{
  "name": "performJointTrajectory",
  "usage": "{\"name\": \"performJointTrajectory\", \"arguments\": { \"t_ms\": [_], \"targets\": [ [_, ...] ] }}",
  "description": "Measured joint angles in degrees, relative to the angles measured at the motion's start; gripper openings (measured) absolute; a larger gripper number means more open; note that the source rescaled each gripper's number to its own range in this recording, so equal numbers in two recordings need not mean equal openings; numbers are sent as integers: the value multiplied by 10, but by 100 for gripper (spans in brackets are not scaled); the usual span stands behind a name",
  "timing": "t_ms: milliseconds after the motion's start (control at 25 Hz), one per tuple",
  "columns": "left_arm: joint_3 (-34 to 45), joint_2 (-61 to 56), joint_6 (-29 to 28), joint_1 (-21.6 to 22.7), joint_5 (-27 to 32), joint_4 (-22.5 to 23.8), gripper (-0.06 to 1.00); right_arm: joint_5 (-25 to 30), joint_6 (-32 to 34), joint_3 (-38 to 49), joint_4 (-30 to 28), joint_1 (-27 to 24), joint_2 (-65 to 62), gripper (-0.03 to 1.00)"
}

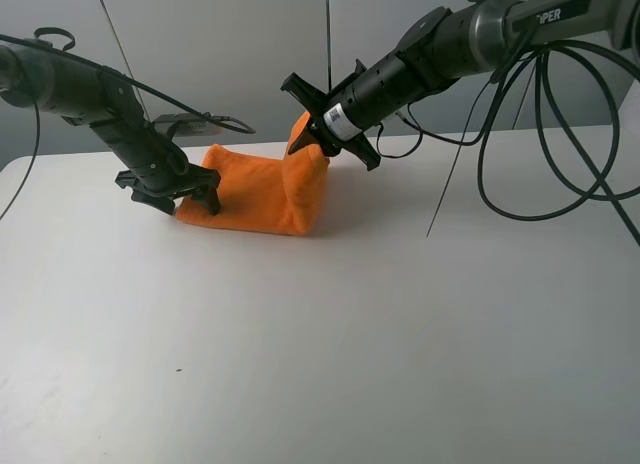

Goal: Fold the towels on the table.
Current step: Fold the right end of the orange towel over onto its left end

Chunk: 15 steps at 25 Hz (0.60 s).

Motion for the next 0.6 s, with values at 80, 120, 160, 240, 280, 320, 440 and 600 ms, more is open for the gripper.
{"name": "performJointTrajectory", "arguments": {
  "t_ms": [80, 120, 160, 240, 280, 320, 440, 600],
  "targets": [
    [0, 0, 0, 0, 0, 0, 100, -10, 4, 0, 13, 3, 0, 2],
    [0, 0, 1, 0, 0, 0, 100, -18, 4, 0, 20, 5, 0, 2],
    [0, 0, 1, 0, 0, 0, 100, -24, 9, 0, 26, 7, 0, 2],
    [0, 0, 2, 0, 0, 0, 100, -37, 14, 0, 33, 16, 0, 2],
    [0, 0, 2, 0, 0, 0, 100, -46, 17, 0, 39, 20, 0, 2],
    [0, 0, 2, 0, 0, 0, 100, -56, 18, 0, 44, 23, 0, 2],
    [0, 0, 2, 0, 0, 0, 100, -77, 19, 0, 57, 34, 0, 2],
    [0, 0, 2, 0, 0, 0, 100, -104, 25, 0, 61, 49, 2, 2]
  ]
}}
